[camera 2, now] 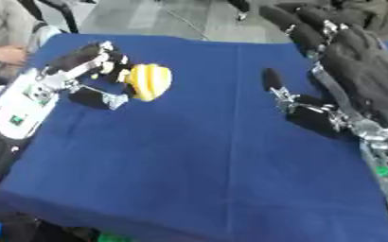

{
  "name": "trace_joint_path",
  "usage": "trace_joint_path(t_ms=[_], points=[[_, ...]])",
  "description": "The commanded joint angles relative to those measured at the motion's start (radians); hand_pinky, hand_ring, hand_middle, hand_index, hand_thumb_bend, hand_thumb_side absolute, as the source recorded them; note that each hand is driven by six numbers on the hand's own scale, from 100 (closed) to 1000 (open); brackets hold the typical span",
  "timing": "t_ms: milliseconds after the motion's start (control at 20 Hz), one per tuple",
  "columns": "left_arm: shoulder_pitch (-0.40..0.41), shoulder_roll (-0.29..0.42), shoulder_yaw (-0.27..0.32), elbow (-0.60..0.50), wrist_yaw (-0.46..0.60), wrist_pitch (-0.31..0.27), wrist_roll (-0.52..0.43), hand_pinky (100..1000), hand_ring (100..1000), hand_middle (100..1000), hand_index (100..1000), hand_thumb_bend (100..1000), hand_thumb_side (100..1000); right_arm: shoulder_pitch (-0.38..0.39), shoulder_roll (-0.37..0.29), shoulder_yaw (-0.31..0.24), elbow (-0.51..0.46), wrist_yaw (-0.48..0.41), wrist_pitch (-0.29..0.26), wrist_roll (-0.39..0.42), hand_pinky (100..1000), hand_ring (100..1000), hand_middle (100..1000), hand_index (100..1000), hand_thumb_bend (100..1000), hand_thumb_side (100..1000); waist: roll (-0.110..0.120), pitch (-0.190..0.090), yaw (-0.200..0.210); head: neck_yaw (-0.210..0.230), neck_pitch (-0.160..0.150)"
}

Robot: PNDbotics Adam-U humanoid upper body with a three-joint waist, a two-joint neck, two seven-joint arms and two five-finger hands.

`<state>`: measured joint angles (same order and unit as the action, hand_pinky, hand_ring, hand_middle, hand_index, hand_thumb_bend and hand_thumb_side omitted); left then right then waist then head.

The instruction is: Pick up the objects with one hand, pass them to the other hand, and then place them into the box on the other side of the table.

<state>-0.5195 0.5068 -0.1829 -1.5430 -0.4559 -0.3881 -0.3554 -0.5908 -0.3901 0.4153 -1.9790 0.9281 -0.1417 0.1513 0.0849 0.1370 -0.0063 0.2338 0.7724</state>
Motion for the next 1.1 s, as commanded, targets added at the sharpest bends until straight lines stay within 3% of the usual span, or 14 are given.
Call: trace_joint_path(t_ms=[50, 200, 250, 1100], points=[[-0.032, -0.008, -0.018, -0.042, 0.029, -0.003, -0.039, 663, 300, 185, 273, 100, 247, -0.028, 0.005, 0.014, -0.021, 0.002, -0.026, 0.035, 889, 928, 912, 991, 196, 100, -0.002, -0.019, 0.002, -0.004, -0.002], [-0.051, -0.026, -0.037, -0.058, 0.055, -0.003, -0.07, 664, 299, 184, 273, 100, 287, -0.043, 0.008, 0.034, -0.021, 0.006, -0.047, 0.069, 892, 930, 922, 996, 270, 100, -0.003, -0.02, 0.004, -0.003, -0.002], [-0.056, -0.03, -0.04, -0.062, 0.064, -0.002, -0.078, 664, 298, 184, 273, 100, 248, -0.046, 0.008, 0.039, -0.021, 0.005, -0.052, 0.081, 893, 930, 922, 998, 265, 100, -0.003, -0.02, 0.004, -0.004, -0.002], [-0.104, -0.058, -0.067, -0.121, 0.187, 0.021, -0.167, 666, 293, 182, 271, 100, 251, -0.051, 0.008, 0.082, -0.017, -0.024, -0.046, 0.168, 884, 917, 906, 998, 136, 100, -0.004, -0.019, 0.01, -0.007, -0.002]])
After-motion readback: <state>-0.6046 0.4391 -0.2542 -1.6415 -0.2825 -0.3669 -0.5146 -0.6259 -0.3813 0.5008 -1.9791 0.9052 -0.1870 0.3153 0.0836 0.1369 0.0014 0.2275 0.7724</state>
